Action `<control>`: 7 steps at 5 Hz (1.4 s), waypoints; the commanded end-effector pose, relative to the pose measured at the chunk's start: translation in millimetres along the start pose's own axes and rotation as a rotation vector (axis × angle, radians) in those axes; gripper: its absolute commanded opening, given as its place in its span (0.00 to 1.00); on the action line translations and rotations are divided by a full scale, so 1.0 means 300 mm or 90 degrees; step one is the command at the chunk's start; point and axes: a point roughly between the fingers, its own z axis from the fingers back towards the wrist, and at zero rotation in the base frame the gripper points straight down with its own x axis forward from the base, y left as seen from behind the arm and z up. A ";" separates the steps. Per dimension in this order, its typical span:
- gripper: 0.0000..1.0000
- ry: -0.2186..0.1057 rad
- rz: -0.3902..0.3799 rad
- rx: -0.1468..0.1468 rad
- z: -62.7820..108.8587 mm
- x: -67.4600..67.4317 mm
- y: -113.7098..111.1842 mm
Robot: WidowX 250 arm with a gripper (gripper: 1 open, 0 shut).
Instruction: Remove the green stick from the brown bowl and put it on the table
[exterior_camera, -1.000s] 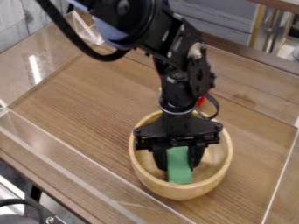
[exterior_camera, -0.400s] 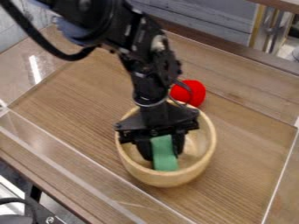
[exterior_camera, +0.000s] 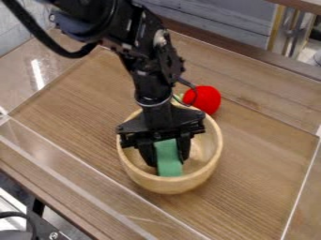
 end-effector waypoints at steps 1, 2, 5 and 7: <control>0.00 0.002 -0.005 0.004 0.002 0.037 0.049; 0.00 0.007 -0.018 0.004 0.006 0.060 0.078; 0.00 0.006 0.057 0.009 -0.040 0.066 0.063; 0.00 0.010 0.075 0.010 -0.063 0.085 0.075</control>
